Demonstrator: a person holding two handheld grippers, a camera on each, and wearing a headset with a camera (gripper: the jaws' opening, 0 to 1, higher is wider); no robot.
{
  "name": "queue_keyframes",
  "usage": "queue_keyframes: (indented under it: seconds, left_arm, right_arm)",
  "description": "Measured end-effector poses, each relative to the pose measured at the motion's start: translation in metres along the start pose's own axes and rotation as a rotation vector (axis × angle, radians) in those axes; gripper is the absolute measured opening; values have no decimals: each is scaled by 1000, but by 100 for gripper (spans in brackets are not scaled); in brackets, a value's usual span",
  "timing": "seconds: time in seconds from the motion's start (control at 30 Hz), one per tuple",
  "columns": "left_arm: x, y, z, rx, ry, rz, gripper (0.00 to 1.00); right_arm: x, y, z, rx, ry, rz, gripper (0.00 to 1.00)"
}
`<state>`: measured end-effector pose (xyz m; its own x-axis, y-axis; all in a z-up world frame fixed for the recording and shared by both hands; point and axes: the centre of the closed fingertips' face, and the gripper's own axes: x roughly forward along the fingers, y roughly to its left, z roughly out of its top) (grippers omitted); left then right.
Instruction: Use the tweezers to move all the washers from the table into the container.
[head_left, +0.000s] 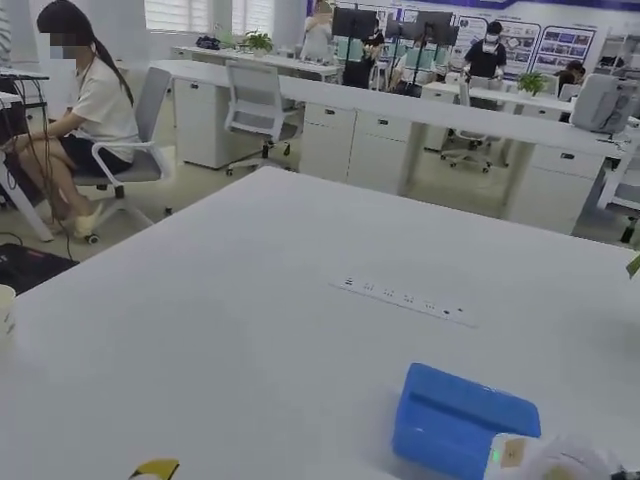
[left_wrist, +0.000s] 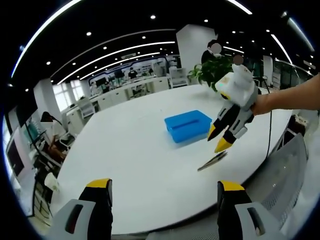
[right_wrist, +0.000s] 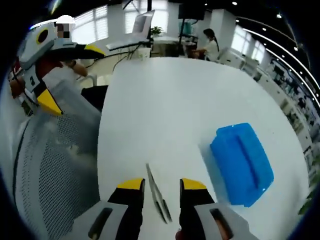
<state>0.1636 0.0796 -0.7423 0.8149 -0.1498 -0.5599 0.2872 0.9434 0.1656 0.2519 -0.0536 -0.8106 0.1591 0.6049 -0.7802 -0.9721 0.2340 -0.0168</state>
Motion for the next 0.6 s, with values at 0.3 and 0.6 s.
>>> queue_keyframes:
  seconds: [0.3,0.6]
  left_arm:
    - [4,-4,26,16,-39,-62,90]
    - [5,-1,41,-45,-70,-95,92]
  right_arm:
    - [-63,-2,16,282,-236,-168,46]
    - [-104,10,-10,413,-293,-310,73]
